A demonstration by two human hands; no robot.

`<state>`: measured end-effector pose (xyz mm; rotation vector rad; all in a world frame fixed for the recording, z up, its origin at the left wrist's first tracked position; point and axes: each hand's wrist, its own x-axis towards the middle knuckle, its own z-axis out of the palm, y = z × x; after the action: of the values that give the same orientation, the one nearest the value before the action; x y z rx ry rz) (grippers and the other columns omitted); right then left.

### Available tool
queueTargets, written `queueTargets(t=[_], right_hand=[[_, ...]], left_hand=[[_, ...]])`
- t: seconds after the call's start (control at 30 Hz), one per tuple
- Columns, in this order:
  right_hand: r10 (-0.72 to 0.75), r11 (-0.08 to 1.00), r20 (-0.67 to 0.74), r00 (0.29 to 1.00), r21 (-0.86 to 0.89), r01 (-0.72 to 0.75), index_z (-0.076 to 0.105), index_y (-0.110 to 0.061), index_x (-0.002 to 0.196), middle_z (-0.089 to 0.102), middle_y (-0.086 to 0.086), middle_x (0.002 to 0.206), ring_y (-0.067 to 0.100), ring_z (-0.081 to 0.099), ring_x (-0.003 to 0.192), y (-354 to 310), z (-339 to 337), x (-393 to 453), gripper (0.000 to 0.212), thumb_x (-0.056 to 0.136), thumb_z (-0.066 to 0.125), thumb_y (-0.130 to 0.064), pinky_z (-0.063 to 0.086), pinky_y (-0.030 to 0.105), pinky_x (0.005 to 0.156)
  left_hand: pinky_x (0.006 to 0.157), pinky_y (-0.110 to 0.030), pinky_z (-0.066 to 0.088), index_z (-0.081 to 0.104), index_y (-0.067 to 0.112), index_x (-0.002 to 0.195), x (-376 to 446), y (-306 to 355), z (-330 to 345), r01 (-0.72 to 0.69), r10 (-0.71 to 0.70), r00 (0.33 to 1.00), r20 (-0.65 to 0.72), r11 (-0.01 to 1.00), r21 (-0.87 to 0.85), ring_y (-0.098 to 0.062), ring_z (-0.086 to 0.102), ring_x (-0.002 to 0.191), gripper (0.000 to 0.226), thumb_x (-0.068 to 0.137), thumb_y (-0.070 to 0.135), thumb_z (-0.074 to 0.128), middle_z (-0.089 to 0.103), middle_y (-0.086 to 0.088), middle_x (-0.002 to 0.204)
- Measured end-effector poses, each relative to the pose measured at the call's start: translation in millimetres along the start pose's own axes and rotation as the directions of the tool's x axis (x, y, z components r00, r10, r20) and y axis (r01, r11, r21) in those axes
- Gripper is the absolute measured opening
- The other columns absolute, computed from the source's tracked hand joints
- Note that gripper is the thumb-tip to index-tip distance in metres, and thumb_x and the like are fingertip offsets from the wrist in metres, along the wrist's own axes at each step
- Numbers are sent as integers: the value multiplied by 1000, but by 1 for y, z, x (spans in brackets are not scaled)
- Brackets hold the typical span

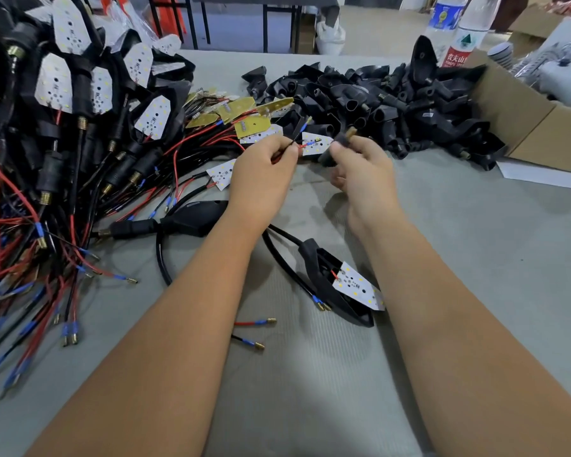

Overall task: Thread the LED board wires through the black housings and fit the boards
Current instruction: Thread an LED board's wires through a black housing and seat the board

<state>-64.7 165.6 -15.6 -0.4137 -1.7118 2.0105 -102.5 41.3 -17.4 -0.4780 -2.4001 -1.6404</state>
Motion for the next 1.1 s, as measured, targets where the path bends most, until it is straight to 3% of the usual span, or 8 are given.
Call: queueTargets(t=[0.1, 0.2, 0.33, 0.5, 0.73, 0.83, 0.97, 1.1], right_hand=[[131, 921, 30, 991, 366, -133, 57, -11, 90, 64, 4, 75, 13, 55, 62, -4, -5, 4, 8, 97, 54, -8, 47, 23, 62], [209, 810, 87, 974, 542, -223, 55, -8, 95, 67, 6, 73, 15, 62, 67, -6, -9, 5, 6, 99, 52, -11, 53, 22, 67], [228, 805, 180, 957, 519, -289, 58, -7, 84, 67, 7, 72, 16, 63, 67, -6, -7, 2, 20, 101, 48, -13, 55, 23, 71], [222, 791, 250, 942, 519, -325, 58, -3, 88, 67, 14, 83, 22, 68, 76, -7, -6, 0, 20, 101, 45, -10, 58, 27, 74], [193, 806, 277, 941, 502, -313, 49, -5, 116, 67, 13, 98, 22, 68, 85, -5, -6, 2, 18, 102, 45, -17, 58, 28, 75], [191, 818, 290, 938, 481, -316, 50, -6, 118, 69, 10, 102, 21, 68, 86, -5, -7, 2, 22, 103, 45, -20, 58, 26, 74], [193, 813, 276, 942, 493, -311, 47, -6, 117, 68, 15, 100, 23, 71, 82, -4, -7, 3, 18, 101, 48, -15, 60, 28, 70], [206, 814, 267, 941, 487, -316, 48, -4, 115, 67, 15, 96, 23, 70, 82, -3, -7, 3, 16, 102, 47, -13, 60, 28, 69]], left_hand=[[66, -28, 40, 66, 24, 80, -1, 1, 0, 9, -5, 999, 39, 996, -92, -7, 45, 60, 17, 95, 23, 59, 53, 12, 60], [64, -23, 38, 67, 26, 82, -3, 2, 3, 57, -35, 991, 127, 984, -168, -9, 44, 60, 16, 95, 21, 61, 50, 6, 62], [59, -13, 39, 68, 23, 83, -3, 1, 5, 93, -66, 990, 126, 971, -218, -1, 44, 54, 15, 96, 20, 60, 52, 8, 60], [56, -6, 38, 69, 23, 87, -1, -2, 2, 126, -109, 991, 73, 952, -278, 5, 47, 53, 15, 97, 23, 58, 52, 14, 56], [61, -11, 44, 69, 17, 87, -3, 0, 2, 98, -78, 993, 91, 965, -242, 4, 49, 52, 10, 94, 15, 63, 58, 5, 62], [62, -13, 45, 69, 17, 86, -3, 0, 3, 97, -81, 994, 79, 968, -231, 4, 50, 51, 10, 94, 15, 63, 58, 4, 61], [59, -9, 43, 69, 20, 85, -3, 0, 1, 84, -71, 996, 61, 963, -257, 5, 52, 52, 12, 94, 15, 63, 59, 17, 51], [61, -9, 44, 69, 21, 84, -4, 0, -1, 68, -45, 995, 86, 955, -290, 6, 54, 55, 13, 94, 14, 64, 62, 20, 55]])
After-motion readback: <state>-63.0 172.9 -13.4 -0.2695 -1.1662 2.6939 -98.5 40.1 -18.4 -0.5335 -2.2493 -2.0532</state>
